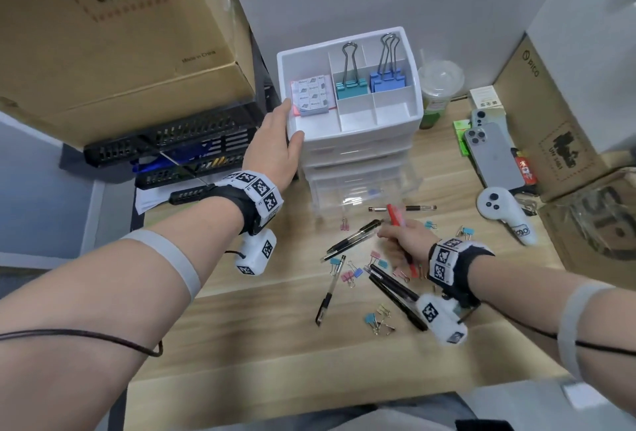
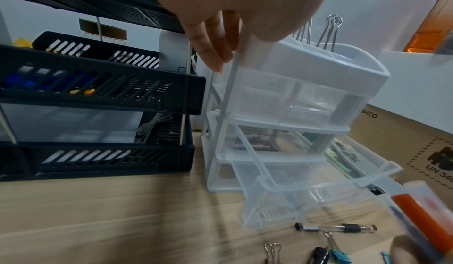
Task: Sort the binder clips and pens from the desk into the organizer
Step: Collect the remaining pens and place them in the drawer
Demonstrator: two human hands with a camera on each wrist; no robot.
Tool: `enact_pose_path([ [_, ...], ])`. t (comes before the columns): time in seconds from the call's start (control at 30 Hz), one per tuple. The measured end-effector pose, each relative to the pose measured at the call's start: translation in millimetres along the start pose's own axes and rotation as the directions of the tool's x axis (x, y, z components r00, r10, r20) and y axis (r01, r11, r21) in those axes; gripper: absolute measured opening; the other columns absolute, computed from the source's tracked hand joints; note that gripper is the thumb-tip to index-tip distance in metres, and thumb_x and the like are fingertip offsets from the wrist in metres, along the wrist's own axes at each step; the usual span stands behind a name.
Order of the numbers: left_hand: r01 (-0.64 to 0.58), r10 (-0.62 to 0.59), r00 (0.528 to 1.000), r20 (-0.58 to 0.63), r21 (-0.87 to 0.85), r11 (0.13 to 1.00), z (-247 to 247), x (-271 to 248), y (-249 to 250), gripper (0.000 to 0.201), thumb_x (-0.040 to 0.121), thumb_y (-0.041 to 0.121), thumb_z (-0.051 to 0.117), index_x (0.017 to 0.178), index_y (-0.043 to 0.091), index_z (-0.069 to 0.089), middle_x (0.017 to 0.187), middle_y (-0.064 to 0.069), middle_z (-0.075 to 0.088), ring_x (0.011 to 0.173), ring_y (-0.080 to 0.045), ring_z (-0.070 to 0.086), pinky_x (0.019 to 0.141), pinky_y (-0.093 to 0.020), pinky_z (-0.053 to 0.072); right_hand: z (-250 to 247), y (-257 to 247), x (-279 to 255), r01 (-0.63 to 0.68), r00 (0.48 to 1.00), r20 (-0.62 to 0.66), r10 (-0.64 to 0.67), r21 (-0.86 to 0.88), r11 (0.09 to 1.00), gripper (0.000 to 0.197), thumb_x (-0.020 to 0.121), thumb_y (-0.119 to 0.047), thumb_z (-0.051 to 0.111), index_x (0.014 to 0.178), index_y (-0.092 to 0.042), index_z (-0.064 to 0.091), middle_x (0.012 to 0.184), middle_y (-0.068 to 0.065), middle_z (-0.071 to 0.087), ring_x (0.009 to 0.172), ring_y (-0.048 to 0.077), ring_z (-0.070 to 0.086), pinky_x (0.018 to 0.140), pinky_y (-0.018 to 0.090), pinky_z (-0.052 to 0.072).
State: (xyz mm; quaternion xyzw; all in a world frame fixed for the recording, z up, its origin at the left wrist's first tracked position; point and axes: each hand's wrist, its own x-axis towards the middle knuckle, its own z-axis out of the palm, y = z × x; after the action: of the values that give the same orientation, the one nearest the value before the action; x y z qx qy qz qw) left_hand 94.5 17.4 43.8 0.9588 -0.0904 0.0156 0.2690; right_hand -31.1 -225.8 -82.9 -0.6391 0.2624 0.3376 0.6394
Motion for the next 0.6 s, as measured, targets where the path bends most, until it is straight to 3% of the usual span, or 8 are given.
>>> enact_pose_path([
  [0.07, -0.020, 0.020, 1.000, -0.007, 0.041, 0.999, 1, 0, 1, 0.054, 0.100, 0.026, 0.047, 0.152, 0.019, 0.031, 0.144, -0.008, 0.049, 0.125, -0.027, 0.049, 0.105, -0.040, 0.040, -8, -16, -13, 0.083, 0.996, 0.006, -0.084, -0.286, 0.955, 0.017, 0.093, -0.025, 0.064, 0.089, -0.009, 0.060, 0.060, 0.000, 0.057, 0.046, 0.014, 0.052, 0.046, 0.024, 0.045],
  [0.13, -0.007, 0.009, 1.000, -0.021, 0.096, 0.995, 1, -1, 3, 0.054, 0.100, 0.028, 0.046, 0.151, 0.019, 0.032, 0.135, -0.010, 0.052, 0.117, -0.029, 0.049, 0.100, -0.042, 0.041, -9, -40, -23, 0.175, 0.984, 0.060, -0.168, -0.496, 0.851, 0.012, 0.096, -0.023, 0.060, 0.089, -0.012, 0.060, 0.063, -0.001, 0.055, 0.047, 0.010, 0.049, 0.047, 0.022, 0.042],
  [0.23, 0.004, -0.001, 1.000, -0.028, 0.123, 0.992, -2, -2, 7, 0.052, 0.099, 0.028, 0.047, 0.148, 0.017, 0.035, 0.132, -0.010, 0.054, 0.115, -0.030, 0.048, 0.096, -0.043, 0.042, 2, -77, -29, 0.298, 0.949, 0.149, -0.280, -0.717, 0.631, 0.018, 0.098, -0.022, 0.055, 0.081, -0.014, 0.055, 0.069, 0.003, 0.056, 0.061, 0.021, 0.056, 0.057, 0.030, 0.047],
  [0.3, -0.004, 0.006, 1.000, -0.023, 0.112, 0.994, -5, -2, 8, 0.050, 0.098, 0.028, 0.049, 0.146, 0.017, 0.038, 0.130, -0.009, 0.057, 0.115, -0.030, 0.049, 0.096, -0.045, 0.046, 14, -97, -29, 0.357, 0.922, 0.219, -0.318, -0.797, 0.487, 0.017, 0.099, -0.024, 0.052, 0.084, -0.018, 0.056, 0.076, 0.003, 0.062, 0.072, 0.026, 0.061, 0.069, 0.036, 0.051],
  [0.37, 0.000, 0.001, 1.000, -0.011, 0.090, 0.996, -7, -1, 6, 0.051, 0.098, 0.029, 0.051, 0.146, 0.017, 0.039, 0.133, -0.007, 0.058, 0.117, -0.029, 0.049, 0.096, -0.044, 0.046, 27, -114, -24, 0.364, 0.897, 0.244, -0.370, -0.881, 0.301, 0.011, 0.099, -0.019, 0.048, 0.092, -0.025, 0.053, 0.079, -0.007, 0.059, 0.074, 0.017, 0.059, 0.067, 0.029, 0.048],
  [0.43, -0.001, 0.000, 1.000, 0.005, 0.076, 0.997, -8, 1, 3, 0.056, 0.098, 0.030, 0.053, 0.149, 0.019, 0.036, 0.137, -0.004, 0.057, 0.120, -0.028, 0.048, 0.097, -0.042, 0.044, 38, -126, -15, 0.299, 0.876, 0.222, -0.429, -0.946, 0.122, 0.010, 0.096, -0.016, 0.046, 0.098, -0.022, 0.054, 0.085, -0.005, 0.061, 0.079, 0.019, 0.059, 0.070, 0.029, 0.049],
  [0.5, -0.001, 0.000, 1.000, 0.018, 0.054, 0.999, -9, 2, -1, 0.059, 0.097, 0.031, 0.055, 0.151, 0.020, 0.035, 0.140, -0.001, 0.055, 0.120, -0.026, 0.048, 0.099, -0.039, 0.043, 45, -130, 0, 0.253, 0.882, 0.219, -0.417, -0.967, 0.027, 0.014, 0.093, -0.016, 0.047, 0.101, -0.020, 0.058, 0.093, 0.001, 0.067, 0.084, 0.024, 0.064, 0.075, 0.034, 0.055],
  [0.6, 0.000, -0.001, 1.000, 0.021, 0.022, 1.000, -10, 4, -6, 0.061, 0.094, 0.032, 0.059, 0.151, 0.022, 0.036, 0.139, 0.001, 0.057, 0.116, -0.023, 0.052, 0.097, -0.038, 0.045, 50, -126, 19, 0.228, 0.910, 0.222, -0.351, -0.973, -0.025, 0.018, 0.092, -0.018, 0.050, 0.107, -0.021, 0.061, 0.097, 0.002, 0.070, 0.087, 0.026, 0.066, 0.074, 0.034, 0.055],
])
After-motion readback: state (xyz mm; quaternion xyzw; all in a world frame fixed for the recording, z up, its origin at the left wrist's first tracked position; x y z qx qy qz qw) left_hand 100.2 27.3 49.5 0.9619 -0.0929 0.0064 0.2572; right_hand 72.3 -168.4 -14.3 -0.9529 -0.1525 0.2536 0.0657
